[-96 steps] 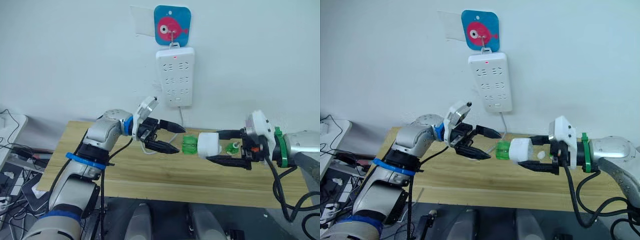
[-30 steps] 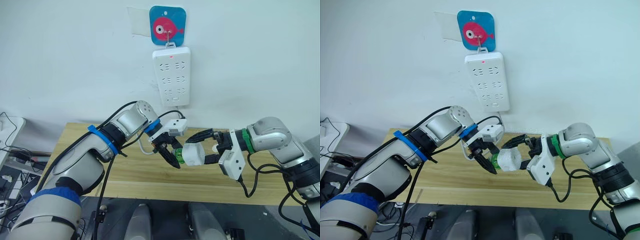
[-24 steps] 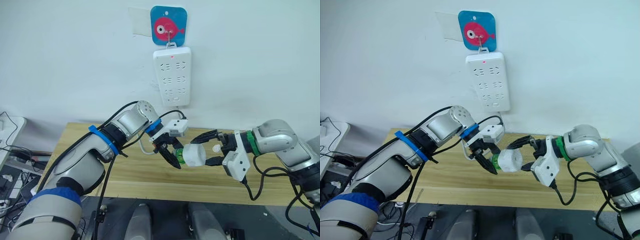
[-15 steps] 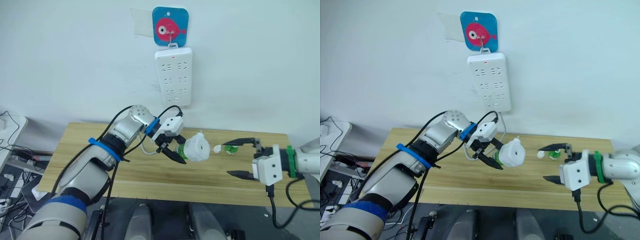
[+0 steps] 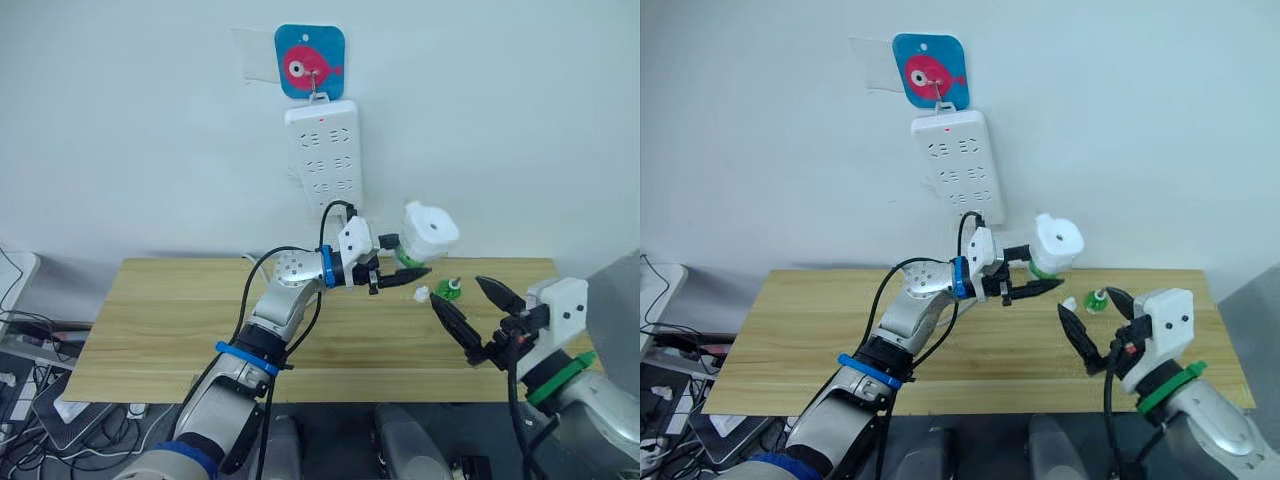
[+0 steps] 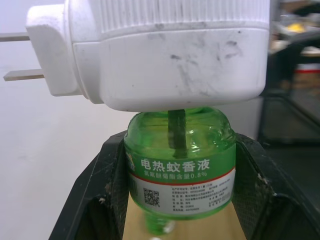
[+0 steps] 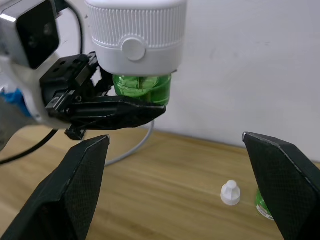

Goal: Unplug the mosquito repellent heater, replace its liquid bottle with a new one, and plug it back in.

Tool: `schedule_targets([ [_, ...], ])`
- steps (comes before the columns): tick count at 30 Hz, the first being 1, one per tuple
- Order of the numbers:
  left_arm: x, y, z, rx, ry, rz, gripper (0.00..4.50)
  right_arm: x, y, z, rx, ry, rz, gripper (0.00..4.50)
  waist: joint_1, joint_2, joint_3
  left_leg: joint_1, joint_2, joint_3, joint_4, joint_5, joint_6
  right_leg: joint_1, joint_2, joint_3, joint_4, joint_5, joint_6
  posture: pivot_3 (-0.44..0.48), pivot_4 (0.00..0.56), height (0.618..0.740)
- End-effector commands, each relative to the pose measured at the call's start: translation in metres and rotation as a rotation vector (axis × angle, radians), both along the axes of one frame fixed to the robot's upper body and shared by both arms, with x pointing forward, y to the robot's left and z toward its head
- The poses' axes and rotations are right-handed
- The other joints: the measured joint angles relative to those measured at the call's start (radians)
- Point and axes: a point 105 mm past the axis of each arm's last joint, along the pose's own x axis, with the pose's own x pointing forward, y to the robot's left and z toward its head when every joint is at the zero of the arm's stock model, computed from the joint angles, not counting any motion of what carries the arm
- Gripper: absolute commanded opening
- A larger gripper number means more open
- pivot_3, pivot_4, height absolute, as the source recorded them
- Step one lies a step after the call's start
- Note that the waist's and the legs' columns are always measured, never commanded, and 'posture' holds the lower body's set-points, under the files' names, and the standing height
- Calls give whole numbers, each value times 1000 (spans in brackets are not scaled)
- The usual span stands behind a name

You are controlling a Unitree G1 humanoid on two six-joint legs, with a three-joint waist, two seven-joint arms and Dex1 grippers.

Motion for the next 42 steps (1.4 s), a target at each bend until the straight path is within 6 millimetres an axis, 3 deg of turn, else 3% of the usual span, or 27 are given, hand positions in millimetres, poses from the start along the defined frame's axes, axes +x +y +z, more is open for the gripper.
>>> schedule_targets([
  [1, -3, -7, 3, -43, -24, 13, 2324, 1, 15, 18, 7, -83, -1, 4456, 0, 0, 0, 0, 0, 0, 0, 0, 0, 0, 0, 0, 0, 0, 0, -208, 190, 740],
  [8, -11, -4, -4, -45, -5, -37, 2324, 15, 13, 23, -1, -127, -33, 4456, -1, 0, 0, 0, 1, -1, -1, 0, 0, 0, 1, -1, -1, 0, 0, -207, 192, 740],
  [14, -17, -1, -7, -49, 22, -75, 2324, 16, 21, 20, 49, -137, -2, 4456, -4, 0, 0, 0, 1, -1, -1, 0, 0, 0, 1, -1, -1, 0, 0, -204, 192, 740],
  [26, -25, -6, -7, -66, 41, -106, 2324, 24, 22, -5, 69, -148, 19, 4456, -8, 0, 0, 0, 1, -1, -1, 0, 0, 0, 1, -1, -2, 0, 0, -197, 191, 740],
  [30, -28, -5, -9, -65, 46, -114, 2324, 26, 20, -1, 68, -177, 9, 4456, -8, 0, 0, 0, 1, -1, -1, 0, 0, 0, 1, -1, -2, 0, 0, -197, 191, 740],
  [34, -27, -5, -9, -64, 50, -109, 2324, 26, 26, 22, 104, -224, 28, 4456, -8, 0, 0, 0, 1, -1, -1, 0, 0, 0, 1, -1, -2, 0, 0, -196, 191, 740],
  [42, -24, -5, -7, -62, 51, -105, 2324, 21, 35, 32, 145, -204, 88, 4456, -8, 0, 0, -1, 1, -1, -1, 0, 0, 0, 1, -1, -3, 0, 0, -194, 189, 740],
])
